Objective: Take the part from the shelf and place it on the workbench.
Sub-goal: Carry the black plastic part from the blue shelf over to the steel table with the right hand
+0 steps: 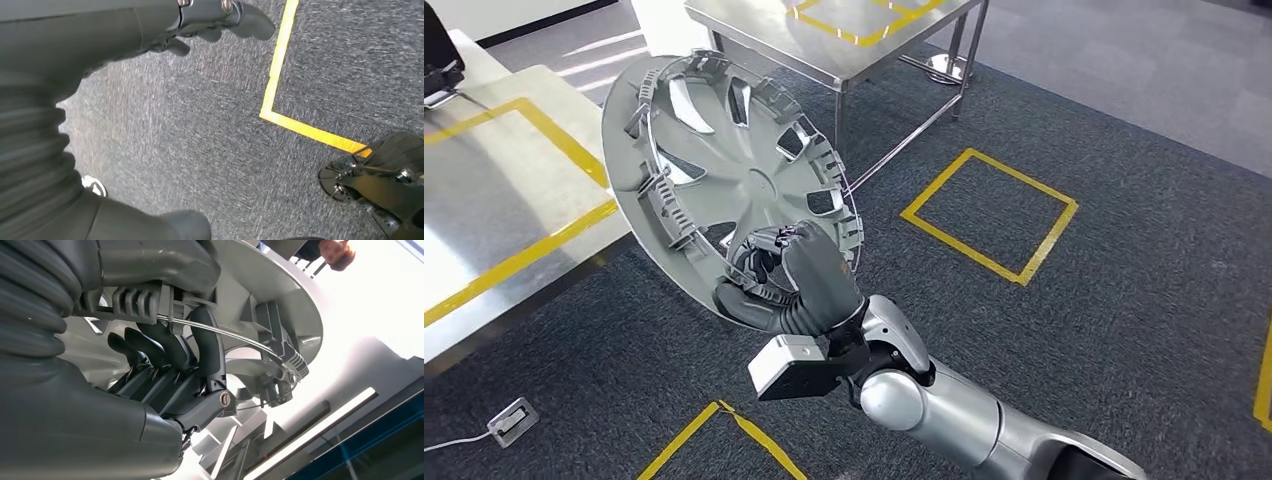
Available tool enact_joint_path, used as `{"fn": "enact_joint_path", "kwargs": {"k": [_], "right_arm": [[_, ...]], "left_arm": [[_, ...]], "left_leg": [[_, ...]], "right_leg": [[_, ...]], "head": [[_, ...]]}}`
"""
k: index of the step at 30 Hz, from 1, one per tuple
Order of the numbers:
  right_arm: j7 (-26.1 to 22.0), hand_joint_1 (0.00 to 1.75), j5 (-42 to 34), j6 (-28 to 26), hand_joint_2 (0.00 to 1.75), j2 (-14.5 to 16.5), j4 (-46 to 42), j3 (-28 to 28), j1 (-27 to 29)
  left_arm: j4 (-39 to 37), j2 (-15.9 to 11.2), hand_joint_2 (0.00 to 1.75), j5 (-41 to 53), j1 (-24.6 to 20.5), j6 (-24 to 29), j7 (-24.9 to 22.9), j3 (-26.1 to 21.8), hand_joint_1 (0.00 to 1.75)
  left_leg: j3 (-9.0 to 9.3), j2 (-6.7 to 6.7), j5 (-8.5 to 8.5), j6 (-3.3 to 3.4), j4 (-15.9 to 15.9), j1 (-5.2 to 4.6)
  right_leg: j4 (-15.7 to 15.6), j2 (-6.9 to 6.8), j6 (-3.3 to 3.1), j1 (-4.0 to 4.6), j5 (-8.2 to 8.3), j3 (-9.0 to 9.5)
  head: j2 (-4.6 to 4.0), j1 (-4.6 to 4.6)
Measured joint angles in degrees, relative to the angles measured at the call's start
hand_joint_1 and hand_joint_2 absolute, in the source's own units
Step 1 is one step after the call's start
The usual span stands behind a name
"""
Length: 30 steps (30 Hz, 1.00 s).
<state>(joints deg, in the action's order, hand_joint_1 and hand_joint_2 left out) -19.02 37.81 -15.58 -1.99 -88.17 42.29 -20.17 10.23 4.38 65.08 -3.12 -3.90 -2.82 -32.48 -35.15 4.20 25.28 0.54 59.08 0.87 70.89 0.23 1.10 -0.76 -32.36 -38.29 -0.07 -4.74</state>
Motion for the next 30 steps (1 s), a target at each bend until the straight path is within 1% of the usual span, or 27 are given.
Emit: {"fn": "enact_joint_path", "kwargs": {"k": [2, 3, 4, 6, 7, 8, 9, 10, 11, 12, 13, 14, 15, 16, 17, 18, 19, 21, 22, 23, 24, 25, 26, 27, 28, 29, 30], "right_arm": [[0.1, 1.75, 0.2, -0.2, 1.75, -0.1, 0.0, 0.0, 0.1], [0.2, 1.75, 0.2, -0.3, 1.75, -0.1, 0.0, 0.0, 0.1], [0.2, 1.75, 0.2, -0.3, 1.75, -0.2, 0.0, 0.0, 0.1], [0.3, 1.75, 0.3, -0.3, 1.75, -0.2, 0.0, 0.0, 0.1], [0.4, 1.75, 0.4, -0.2, 1.75, -0.1, -0.1, 0.0, 0.0], [0.6, 1.75, 0.6, -0.1, 1.75, -0.1, -0.1, 0.0, 0.0], [0.8, 1.75, 0.9, 0.0, 1.75, 0.0, -0.2, -0.1, -0.1], [1.0, 1.75, 1.1, 0.2, 1.75, 0.0, -0.2, -0.1, 0.0], [1.2, 1.75, 1.4, 0.3, 1.75, 0.1, -0.3, -0.2, 0.0], [1.4, 1.75, 1.6, 0.5, 1.75, 0.1, -0.3, -0.2, 0.1], [1.5, 1.75, 1.9, 0.7, 1.75, 0.1, -0.4, -0.3, 0.2], [1.6, 1.75, 2.2, 0.9, 1.75, 0.1, -0.5, -0.3, 0.2], [1.6, 1.75, 2.4, 1.1, 1.75, 0.2, -0.6, -0.3, 0.3], [1.7, 1.75, 2.5, 1.3, 1.75, 0.3, -0.9, -0.4, 0.3], [1.8, 1.75, 2.7, 1.4, 1.75, 0.4, -1.1, -0.4, 0.3], [1.9, 1.75, 2.8, 1.6, 1.75, 0.5, -1.3, -0.5, 0.3], [2.0, 1.75, 2.9, 1.7, 1.75, 0.6, -1.5, -0.6, 0.3], [2.2, 1.75, 3.0, 1.9, 1.75, 0.6, -1.7, -0.7, 0.3], [2.3, 1.75, 3.0, 1.9, 1.75, 0.6, -1.9, -0.8, 0.3], [2.3, 1.75, 3.0, 1.9, 1.75, 0.7, -2.0, -0.9, 0.2], [2.3, 1.75, 3.0, 1.9, 1.75, 0.7, -2.1, -1.0, 0.3], [2.3, 1.75, 3.0, 1.9, 1.75, 0.7, -2.2, -1.2, 0.4], [2.3, 1.75, 3.0, 1.9, 1.75, 0.7, -2.3, -1.3, 0.6], [2.3, 1.75, 3.1, 1.9, 1.75, 0.7, -2.3, -1.4, 0.9], [2.3, 1.75, 3.1, 1.9, 1.75, 0.7, -2.3, -1.5, 1.2], [2.3, 1.75, 3.1, 1.9, 1.75, 0.6, -2.3, -1.5, 1.4], [2.3, 1.75, 3.1, 1.9, 1.75, 0.6, -2.3, -1.5, 1.5]], "left_arm": [[0.0, 0.1, 1.75, 0.1, -0.1, -0.1, 0.0, 0.0, 0.0], [0.0, 0.1, 1.75, 0.1, -0.2, -0.2, 0.0, 0.0, 0.0], [0.0, 0.1, 1.75, 0.2, -0.2, -0.2, 0.0, 0.0, 0.0], [0.0, 0.0, 1.75, 0.2, -0.1, -0.2, -0.1, 0.0, 0.0], [0.0, 0.0, 1.75, 0.2, -0.1, -0.2, -0.1, 0.0, 0.0], [0.0, 0.0, 1.75, 0.2, -0.1, -0.2, -0.2, 0.0, 0.0], [0.0, 0.1, 1.75, 0.2, -0.2, -0.2, -0.3, 0.0, 0.0], [0.0, 0.2, 1.75, 0.2, -0.4, -0.2, -0.5, 0.0, 0.0], [0.0, 0.2, 1.75, 0.2, -0.5, -0.2, -0.7, 0.0, 0.0], [0.0, 0.3, 1.75, 0.2, -0.7, -0.2, -0.8, 0.0, 0.0], [0.0, 0.3, 1.75, 0.2, -0.7, -0.2, -1.0, 0.0, 0.0], [0.0, 0.3, 1.75, 0.3, -0.7, -0.2, -1.1, 0.0, 0.0], [0.0, 0.3, 1.75, 0.3, -0.7, -0.2, -1.2, 0.0, 0.0], [0.1, 0.2, 1.75, 0.4, -0.8, -0.2, -1.3, 0.0, 0.0], [0.1, 0.2, 1.75, 0.4, -0.9, -0.2, -1.3, 0.0, 0.0], [0.1, 0.2, 1.75, 0.5, -1.0, -0.2, -1.4, 0.0, 0.0], [0.1, 0.2, 1.75, 0.6, -1.1, -0.2, -1.5, 0.0, 0.0], [0.1, 0.2, 1.75, 0.7, -1.0, -0.2, -1.7, 0.0, 0.0], [0.1, 0.3, 1.75, 0.8, -1.0, -0.2, -1.8, 0.0, 0.0], [0.1, 0.3, 1.75, 0.8, -1.0, -0.2, -1.9, 0.0, 0.0], [0.1, 0.3, 1.75, 0.9, -1.0, -0.2, -2.0, 0.0, 0.0], [0.1, 0.3, 1.75, 0.9, -1.1, -0.2, -2.0, 0.0, 0.0], [0.1, 0.3, 1.75, 0.9, -1.3, -0.2, -2.0, 0.0, 0.0], [0.1, 0.3, 1.75, 0.9, -1.3, -0.2, -2.0, 0.0, 0.0], [0.1, 0.3, 1.75, 0.9, -1.3, -0.2, -2.0, 0.0, 0.0], [0.1, 0.3, 1.75, 0.9, -1.3, -0.2, -2.0, 0.0, 0.0], [0.1, 0.3, 1.75, 0.9, -1.3, -0.2, -2.0, 0.0, 0.0]], "left_leg": [[-0.15, 1.58, -0.11, -0.48, 0.2, 0.03], [-0.32, 2.21, -0.22, -0.86, 0.2, 0.02], [-0.5, 2.75, -0.38, -1.3, 0.1, 0.03], [-0.83, 3.7, -0.79, -2.18, -0.4, 0.08], [-1.07, 3.26, -0.69, -2.5, -0.2, 0.05], [-1.65, 2.01, 0.0, -2.74, 0.8, -0.05], [-2.73, 0.27, 1.39, -2.91, 3.0, -0.15], [-4.22, -1.72, 3.3, -3.03, 6.4, -0.21], [-5.98, -2.97, 5.28, -3.15, 10.4, -0.2], [-7.43, -3.56, 6.7, -3.27, 13.9, -0.17], [-8.09, -3.81, 7.15, -3.33, 15.7, -0.15], [-7.6, -3.98, 6.52, -3.33, 15.4, -0.15], [-5.92, -4.3, 4.98, -3.27, 12.7, -0.15], [-3.55, -5.26, 3.2, -3.12, 8.5, -0.2], [-1.33, -6.47, 1.97, -2.8, 4.6, -0.43], [0.14, -7.33, 1.23, -2.32, 1.8, -0.6], [0.75, -7.85, 1.07, -1.83, 0.4, -0.76], [0.49, -6.73, 1.02, -0.9, 0.2, -0.85], [0.44, -6.06, 0.89, -0.56, 0.1, -0.76], [0.42, -5.39, 0.75, -0.22, 0.1, -0.62], [0.42, -4.76, 0.58, 0.1, 0.0, -0.44], [0.36, -4.1, 0.47, 0.33, -0.1, -0.3], [0.23, -3.37, 0.4, 0.49, 0.0, -0.27], [0.13, -2.57, 0.35, 0.59, 0.0, -0.28], [0.05, -1.72, 0.31, 0.61, 0.0, -0.29], [0.02, -0.88, 0.28, 0.58, 0.1, -0.3], [0.02, -0.08, 0.24, 0.52, 0.1, -0.31]], "right_leg": [[-7.8, 2.17, -0.26, -0.22, 3.33, 3.58], [-10.2, 3.0, -0.4, -0.24, 4.06, 4.62], [-11.2, 3.5, -0.6, -0.18, 4.17, 5.0], [-11.5, 2.49, -1.24, -0.06, 4.46, 4.94], [-11.7, 1.88, -1.7, -0.12, 4.66, 5.01], [-12.0, 1.18, -2.15, -0.23, 4.85, 5.08], [-12.2, 0.4, -2.52, -0.33, 4.98, 5.12], [-12.3, -0.35, -2.77, -0.24, 4.99, 5.13], [-12.3, -1.16, -2.91, -0.13, 4.97, 5.09], [-12.3, -1.97, -2.95, -0.03, 4.94, 5.07], [-12.2, -2.74, -2.97, 0.03, 4.91, 5.06], [-12.2, -3.46, -2.95, 0.06, 4.88, 5.08], [-12.2, -4.14, -2.87, 0.07, 4.81, 5.15], [-12.1, -4.77, -2.71, 0.11, 4.69, 5.25], [-11.9, -5.38, -2.46, 0.29, 4.52, 5.31], [-11.8, -5.93, -2.2, 0.48, 4.37, 5.34], [-11.7, -6.45, -1.94, 0.69, 4.26, 5.36], [-11.8, -7.57, -1.42, 0.85, 4.17, 5.5], [-11.6, -7.48, -1.07, 0.74, 3.93, 5.6], [-10.8, -6.51, -0.7, 0.59, 3.24, 5.42], [-9.0, -4.95, -0.37, 0.43, 1.97, 4.72], [-5.9, -3.01, -0.11, 0.25, 0.2, 3.36], [-1.9, -1.56, 0.03, 0.2, -1.75, 1.45], [1.9, -0.85, 0.11, 0.18, -3.21, -0.43], [4.3, -0.56, 0.09, 0.2, -3.73, -1.71], [4.5, -0.43, -0.01, 0.22, -3.07, -1.97], [2.4, -0.23, -0.18, 0.22, -1.34, -1.03]], "head": [[0.01, 0.02], [0.01, 0.03], [0.01, 0.04], [0.0, 0.04], [0.0, 0.08], [0.0, 0.24], [0.0, 0.4], [0.01, 0.57], [0.01, 0.7], [0.01, 0.71], [0.01, 0.72], [0.01, 0.72], [0.0, 0.72], [0.0, 0.73], [0.0, 0.78], [0.0, 0.76], [0.01, 0.74], [0.01, 0.67], [0.01, 0.66], [0.01, 0.65], [0.01, 0.57], [0.01, 0.46], [0.01, 0.38], [0.01, 0.3], [0.01, 0.28], [0.01, 0.28], [0.01, 0.27]]}}
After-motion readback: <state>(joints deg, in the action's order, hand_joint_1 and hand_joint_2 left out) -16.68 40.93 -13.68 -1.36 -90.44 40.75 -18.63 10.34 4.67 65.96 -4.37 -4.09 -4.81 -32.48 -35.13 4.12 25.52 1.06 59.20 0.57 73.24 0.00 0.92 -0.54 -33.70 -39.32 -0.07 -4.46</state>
